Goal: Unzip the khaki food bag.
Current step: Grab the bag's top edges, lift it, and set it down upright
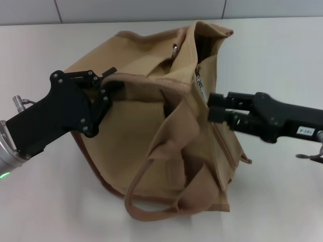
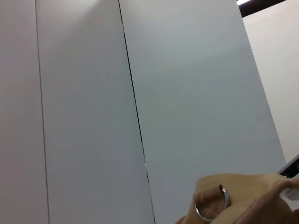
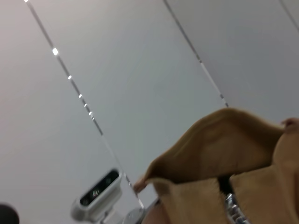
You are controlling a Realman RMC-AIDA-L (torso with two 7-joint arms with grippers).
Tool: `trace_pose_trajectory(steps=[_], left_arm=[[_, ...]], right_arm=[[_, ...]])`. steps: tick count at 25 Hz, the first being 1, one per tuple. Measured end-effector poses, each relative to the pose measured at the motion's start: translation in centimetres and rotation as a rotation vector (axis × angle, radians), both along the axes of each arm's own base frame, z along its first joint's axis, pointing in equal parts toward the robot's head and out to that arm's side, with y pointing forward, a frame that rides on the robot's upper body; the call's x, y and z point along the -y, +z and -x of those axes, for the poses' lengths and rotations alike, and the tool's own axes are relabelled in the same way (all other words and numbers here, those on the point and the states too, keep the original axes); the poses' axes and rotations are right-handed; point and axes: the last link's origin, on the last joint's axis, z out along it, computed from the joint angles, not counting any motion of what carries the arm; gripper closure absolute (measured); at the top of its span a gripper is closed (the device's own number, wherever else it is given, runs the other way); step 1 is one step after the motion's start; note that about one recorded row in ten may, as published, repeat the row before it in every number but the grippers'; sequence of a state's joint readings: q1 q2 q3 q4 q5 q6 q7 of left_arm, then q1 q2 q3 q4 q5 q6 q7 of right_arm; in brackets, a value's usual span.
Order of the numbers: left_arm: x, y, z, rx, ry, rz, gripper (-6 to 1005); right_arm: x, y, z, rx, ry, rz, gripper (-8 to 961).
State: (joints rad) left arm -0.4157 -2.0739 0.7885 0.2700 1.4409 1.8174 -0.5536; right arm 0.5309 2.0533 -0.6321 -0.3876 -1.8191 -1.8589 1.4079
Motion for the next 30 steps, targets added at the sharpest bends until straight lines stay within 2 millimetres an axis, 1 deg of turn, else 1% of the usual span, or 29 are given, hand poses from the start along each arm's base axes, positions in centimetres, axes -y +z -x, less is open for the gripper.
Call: trace_pose_trajectory(steps=[1,5,8,18,21,23,30], left_arm=[[0.0,0.0,0.0,0.000,0.000,-0.001,940],[0.0,0.0,0.0,0.001,0.002,-0.003,940],[0.0,0.0,0.0,0.001,0.002,-0.003,940],[-0.4,-0.2,-0.5,0.006,-0.011,0.005,940],[-0.4,-0.1,-0.6,0.010,-0.016,0.005,940],[-0.4,-0.1,-0.6,0.012,-0.019,0.005,940],[-0.4,-0.1,-0.7,0.015,-0.021,0.006,940]], right_arm=[[0.0,0.0,0.0,0.000,0.000,0.000,541],[0.0,1.2,-0.9,-0.046,-0.087,-0.011,547],[0.0,1.3,-1.0,-0.056,-0.102,-0.019,552],[0.1,0.5,-0.5,-0.054,-0.071,-0.030,567],[0.0,-0.1,-0.3,-0.037,-0.056,-0.043,572],[-0.2,-0.9,-0.1,0.000,-0.035,-0.037,575],[-0.1,-1.5,0.4,0.013,0.006,-0.011,574]])
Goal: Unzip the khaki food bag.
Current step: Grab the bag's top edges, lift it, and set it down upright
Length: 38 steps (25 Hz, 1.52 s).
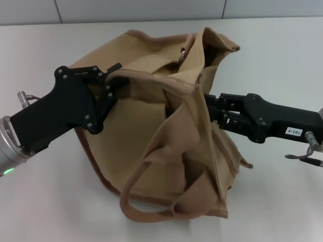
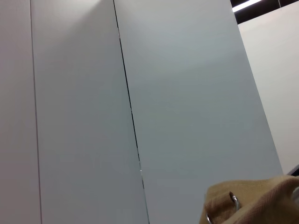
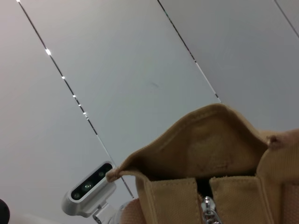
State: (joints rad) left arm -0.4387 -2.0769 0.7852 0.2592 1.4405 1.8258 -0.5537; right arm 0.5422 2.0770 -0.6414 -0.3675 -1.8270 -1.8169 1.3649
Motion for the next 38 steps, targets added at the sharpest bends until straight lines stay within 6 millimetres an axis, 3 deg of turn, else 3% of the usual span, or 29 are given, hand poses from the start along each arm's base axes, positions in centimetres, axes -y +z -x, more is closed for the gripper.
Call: trace_pose_trajectory(steps=[38], left_arm=[[-0.1,0.0,-0.2,0.006,-0.005,0.005,939]], right_arm=[[1.0,0.6,0.9,-0.059,0.047,0.103,575]])
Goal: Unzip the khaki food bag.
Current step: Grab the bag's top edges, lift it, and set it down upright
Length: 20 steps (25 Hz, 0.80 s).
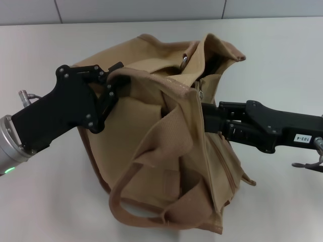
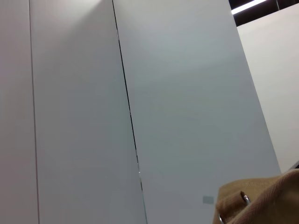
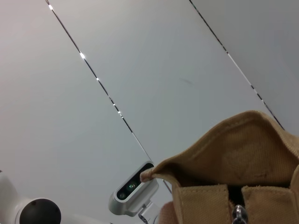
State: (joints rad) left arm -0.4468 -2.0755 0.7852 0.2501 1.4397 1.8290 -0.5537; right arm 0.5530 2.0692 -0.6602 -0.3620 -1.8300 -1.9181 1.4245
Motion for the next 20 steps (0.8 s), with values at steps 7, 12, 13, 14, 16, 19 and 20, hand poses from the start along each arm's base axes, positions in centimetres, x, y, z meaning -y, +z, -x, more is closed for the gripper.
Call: trace_pose_trajectory(steps=[7,12,13,14,16,19,20], left_arm=[[-0.1,0.1,-0.1,0.002,-0.002,-0.004,939],[-0.2,0.1,0.0,0.001,0.002,-0.007,939],[-0.2,0.1,0.0,0.001,0.003,-0.008,939],[-0.2,0.1,0.0,0.000,0.005,-0.008,939],[-0.2,0.1,0.0,0.000,0.005,-0.008,939],[-0.2,0.1,0.0,0.001,0.004,-0.009,939],[-0.2,0.1,0.0,0.001,0.003,-0.009,939]], right_arm=[[-0.5,0.0,0.4,0.002,-0.025,0.043,575],[-0.7,0.3,0.2,0.006,-0.063,0.085,575],[-0.8,0.4,0.2,0.007,-0.071,0.092,575],[-0.8,0.6,0.1,0.008,-0.081,0.100,575],[-0.8,1.0,-0.3,0.007,-0.105,0.103,575],[-0.8,1.0,-0.5,0.006,-0.114,0.098,575],[-0.8,1.0,-0.5,0.007,-0.118,0.094,571]])
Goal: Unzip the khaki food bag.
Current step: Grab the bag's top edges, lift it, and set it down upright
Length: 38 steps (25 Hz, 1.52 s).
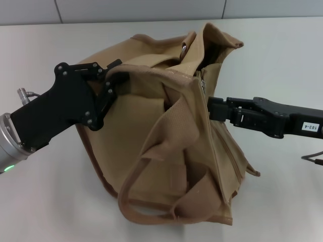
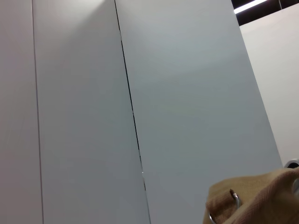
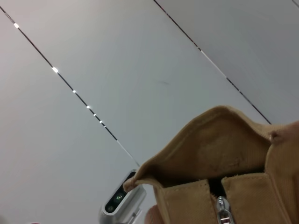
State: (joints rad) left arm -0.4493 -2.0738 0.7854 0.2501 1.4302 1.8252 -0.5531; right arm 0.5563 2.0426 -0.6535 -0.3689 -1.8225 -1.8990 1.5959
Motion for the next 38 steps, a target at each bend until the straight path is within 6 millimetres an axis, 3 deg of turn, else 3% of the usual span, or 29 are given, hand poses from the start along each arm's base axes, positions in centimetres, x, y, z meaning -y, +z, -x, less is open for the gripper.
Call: trace_pose_trajectory(steps=[6,11,38], left_arm=[[-0.04,0.00,-0.14,0.003,-0.006,0.000,939],[-0.03,-0.04,-0.18,0.004,-0.008,0.001,939],[-0.56,-0.10,-0.62,0.001,-0.017,0.002,938]], right_arm=[[0.02,-0.37,0.01,0.005,0.009,-0.025,550],[0.02,-0.45,-0.01,0.009,0.009,-0.025,398],[0.49,0.30,0.85,-0.018,0.091,0.025,404]])
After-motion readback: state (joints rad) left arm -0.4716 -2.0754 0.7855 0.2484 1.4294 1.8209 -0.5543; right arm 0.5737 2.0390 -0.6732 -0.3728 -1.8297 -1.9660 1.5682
